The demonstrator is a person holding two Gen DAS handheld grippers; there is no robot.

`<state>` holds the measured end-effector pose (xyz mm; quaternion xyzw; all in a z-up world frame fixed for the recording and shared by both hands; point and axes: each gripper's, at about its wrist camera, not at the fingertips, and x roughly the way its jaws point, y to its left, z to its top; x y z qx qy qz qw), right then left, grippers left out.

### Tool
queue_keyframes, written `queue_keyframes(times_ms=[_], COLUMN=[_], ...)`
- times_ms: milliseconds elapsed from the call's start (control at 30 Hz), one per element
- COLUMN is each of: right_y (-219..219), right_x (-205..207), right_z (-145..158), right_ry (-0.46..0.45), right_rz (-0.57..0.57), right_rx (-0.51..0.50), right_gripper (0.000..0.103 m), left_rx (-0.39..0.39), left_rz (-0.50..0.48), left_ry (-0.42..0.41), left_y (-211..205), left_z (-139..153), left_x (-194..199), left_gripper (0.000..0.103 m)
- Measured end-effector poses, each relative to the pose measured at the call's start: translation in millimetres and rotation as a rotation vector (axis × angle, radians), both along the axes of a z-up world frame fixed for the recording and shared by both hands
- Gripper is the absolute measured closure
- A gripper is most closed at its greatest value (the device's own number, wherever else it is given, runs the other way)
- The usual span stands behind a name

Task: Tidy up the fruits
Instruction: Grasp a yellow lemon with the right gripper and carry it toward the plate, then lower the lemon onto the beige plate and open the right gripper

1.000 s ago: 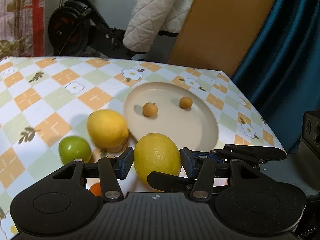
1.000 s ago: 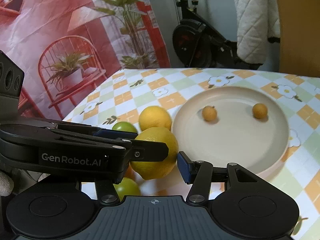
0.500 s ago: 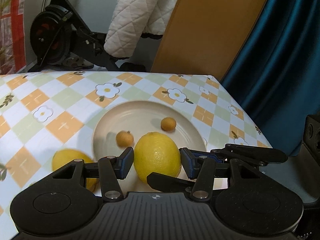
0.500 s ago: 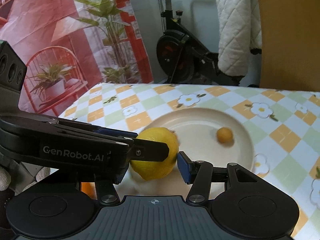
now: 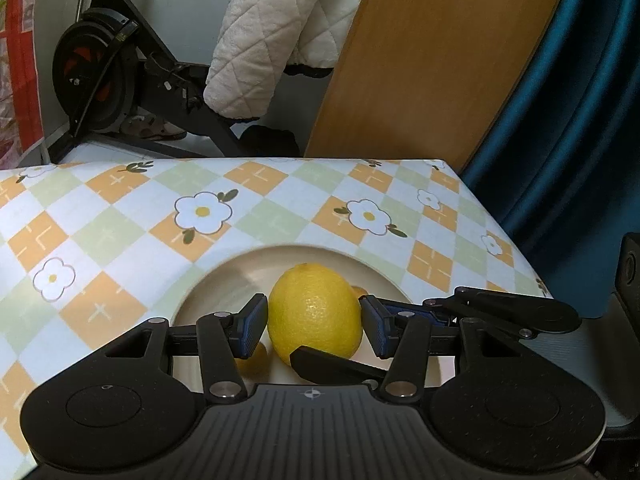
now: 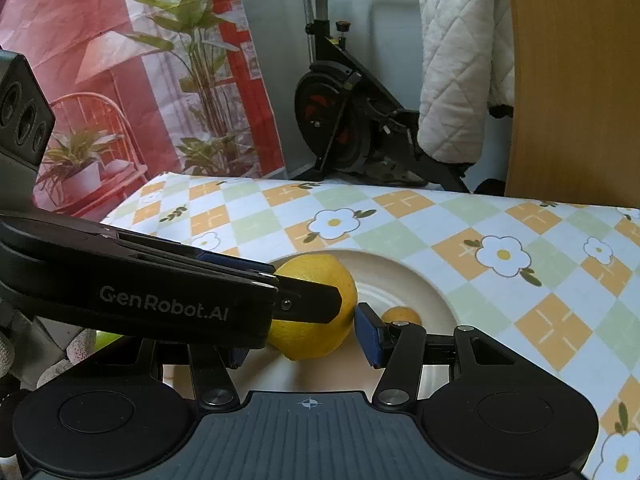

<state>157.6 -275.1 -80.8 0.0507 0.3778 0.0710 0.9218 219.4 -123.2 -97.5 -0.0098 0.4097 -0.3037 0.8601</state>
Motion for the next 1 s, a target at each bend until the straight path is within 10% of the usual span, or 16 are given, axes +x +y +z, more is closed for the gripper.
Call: queue_keyframes(times_ms=[1000], right_y=[-5.2], right_x=[23.9], right_z=[-3.0], right_ry=[0.042], right_rz=[-0.035], right_rx=[-0.072], right_gripper=[0.054], left_rx=[0.026], left_rz=[0.066], left_ry=[-0.029], left_y=[5.6], left_z=[8.8], left_x=[16.3], left_gripper=[0.048])
